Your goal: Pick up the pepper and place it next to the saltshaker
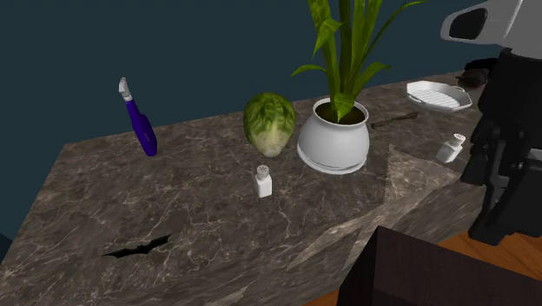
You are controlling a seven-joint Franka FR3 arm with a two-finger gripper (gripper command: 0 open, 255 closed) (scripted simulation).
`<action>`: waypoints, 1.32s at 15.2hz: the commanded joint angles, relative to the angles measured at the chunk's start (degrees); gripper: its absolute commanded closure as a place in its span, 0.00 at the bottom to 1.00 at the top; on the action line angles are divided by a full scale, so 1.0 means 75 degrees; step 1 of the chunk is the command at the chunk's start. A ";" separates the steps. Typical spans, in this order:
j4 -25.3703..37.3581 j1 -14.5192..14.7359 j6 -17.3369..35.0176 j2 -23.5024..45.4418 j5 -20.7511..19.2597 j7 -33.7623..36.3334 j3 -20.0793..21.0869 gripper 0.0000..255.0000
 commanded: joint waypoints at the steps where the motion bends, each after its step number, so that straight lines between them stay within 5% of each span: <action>1: 0.0000 0.0000 0.0000 0.0000 0.0000 0.0000 0.0000 0.00; 10: 0.0273 -0.0003 0.2115 0.2129 -0.0430 -0.0704 -0.0434 0.00; 20: 0.1559 0.0016 0.3873 0.4861 -0.0496 -0.1436 -0.0833 0.00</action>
